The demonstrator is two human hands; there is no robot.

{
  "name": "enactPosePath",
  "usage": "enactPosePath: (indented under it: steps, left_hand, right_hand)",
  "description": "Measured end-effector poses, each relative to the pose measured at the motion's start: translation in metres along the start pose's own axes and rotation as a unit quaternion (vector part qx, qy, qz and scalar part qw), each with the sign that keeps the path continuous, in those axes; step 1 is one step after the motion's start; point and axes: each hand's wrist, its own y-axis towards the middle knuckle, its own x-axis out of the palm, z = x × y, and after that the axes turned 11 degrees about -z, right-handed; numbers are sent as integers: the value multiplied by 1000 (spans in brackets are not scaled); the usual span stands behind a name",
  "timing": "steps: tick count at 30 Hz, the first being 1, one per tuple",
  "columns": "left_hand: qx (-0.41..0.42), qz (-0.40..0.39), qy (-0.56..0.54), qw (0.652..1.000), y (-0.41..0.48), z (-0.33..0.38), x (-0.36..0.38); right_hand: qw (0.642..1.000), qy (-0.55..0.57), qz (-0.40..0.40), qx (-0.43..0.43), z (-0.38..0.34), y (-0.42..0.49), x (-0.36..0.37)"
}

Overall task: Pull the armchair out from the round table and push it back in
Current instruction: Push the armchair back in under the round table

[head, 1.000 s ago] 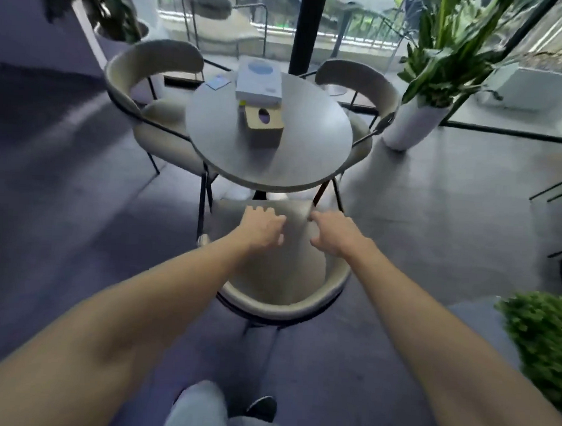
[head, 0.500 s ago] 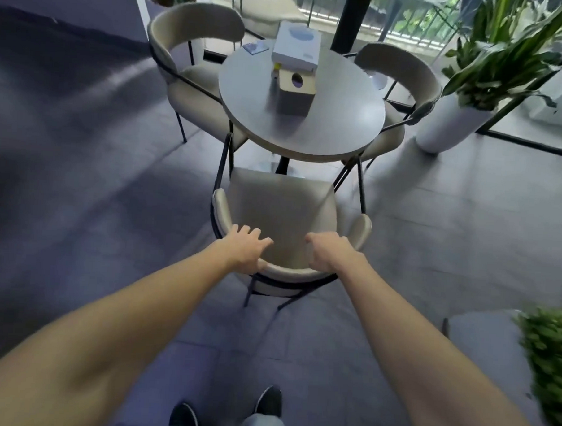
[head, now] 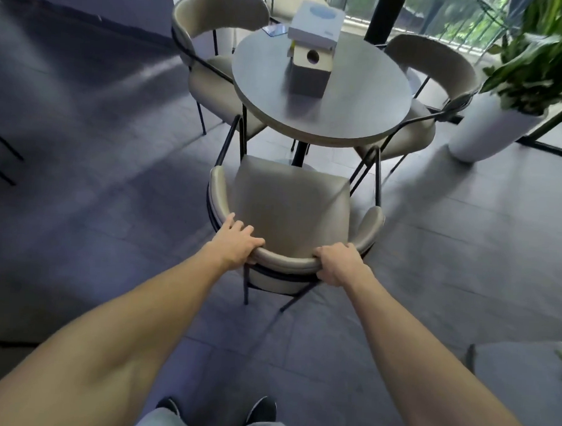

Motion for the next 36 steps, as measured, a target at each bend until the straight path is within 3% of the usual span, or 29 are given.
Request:
enactPosePath:
  steps: [14, 36]
  left_hand:
    - [27, 10, 29, 999, 4, 20, -4]
    - [11, 2, 4, 1000, 25, 50, -17]
  right_hand:
    - [996, -28, 82, 26, 15, -8, 23]
    - [997, 9, 69, 44, 54, 6, 16]
